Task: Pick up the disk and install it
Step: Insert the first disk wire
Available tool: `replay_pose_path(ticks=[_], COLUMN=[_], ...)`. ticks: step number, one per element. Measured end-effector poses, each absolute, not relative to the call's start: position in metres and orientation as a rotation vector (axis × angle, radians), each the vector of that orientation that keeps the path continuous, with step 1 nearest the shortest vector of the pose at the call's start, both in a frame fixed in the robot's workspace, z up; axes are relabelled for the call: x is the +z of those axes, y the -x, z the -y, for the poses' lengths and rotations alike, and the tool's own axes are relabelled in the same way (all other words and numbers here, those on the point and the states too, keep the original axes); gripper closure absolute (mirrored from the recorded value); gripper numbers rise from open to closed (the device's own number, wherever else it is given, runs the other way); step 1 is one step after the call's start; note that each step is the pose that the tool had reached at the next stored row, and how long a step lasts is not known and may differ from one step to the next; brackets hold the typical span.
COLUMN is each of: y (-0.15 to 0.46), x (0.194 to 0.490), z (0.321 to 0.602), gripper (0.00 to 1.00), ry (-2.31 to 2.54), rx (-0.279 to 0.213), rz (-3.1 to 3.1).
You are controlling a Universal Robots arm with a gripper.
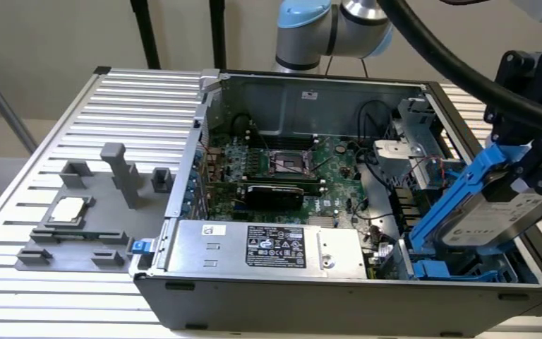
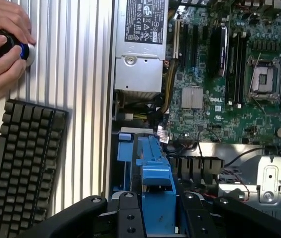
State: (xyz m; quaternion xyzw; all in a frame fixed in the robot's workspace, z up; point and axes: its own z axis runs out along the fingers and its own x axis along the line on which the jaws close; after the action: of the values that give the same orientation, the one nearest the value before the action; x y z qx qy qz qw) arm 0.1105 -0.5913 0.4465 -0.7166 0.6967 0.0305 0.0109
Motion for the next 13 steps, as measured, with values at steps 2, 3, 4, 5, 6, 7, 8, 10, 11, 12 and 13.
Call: replay_pose_path(ticks=[2,3,4,5,6,7,8,10,11,12,13], y=[-0.11,-0.1095,-0.1089,-0.1083,-0.1077,-0.1072,-0.1067,-0.1066,-0.1066,-0.1065,-0.1065], x=[0.4452,0.4444,0.4438,0.4434,0.4432,0.4429,0.4427,0.4424,0.4421,0.4416,0.4413], z=[0.5914,0.5914,0.5915,0.5915,0.5915,0.5914,0.5915,0.5918,0.592,0.5922,0.5923], gripper=[1.0,1.0,1.0,1.0,1.0,1.0,1.0,1.0,1.0,1.0,1.0], ry=[2.235,2.234,2.233,2.232,2.231,2.23,2.229,2.228,2.228,2.227,2.227], rx=[0.093,0.092,0.092,0.091,0.091,0.09,0.089,0.088,0.087,0.087,0.086], rz=[-2.173,-2.173,-2.173,-2.174,-2.174,-2.175,-2.175,-2.175,-2.175,-2.175,-2.175])
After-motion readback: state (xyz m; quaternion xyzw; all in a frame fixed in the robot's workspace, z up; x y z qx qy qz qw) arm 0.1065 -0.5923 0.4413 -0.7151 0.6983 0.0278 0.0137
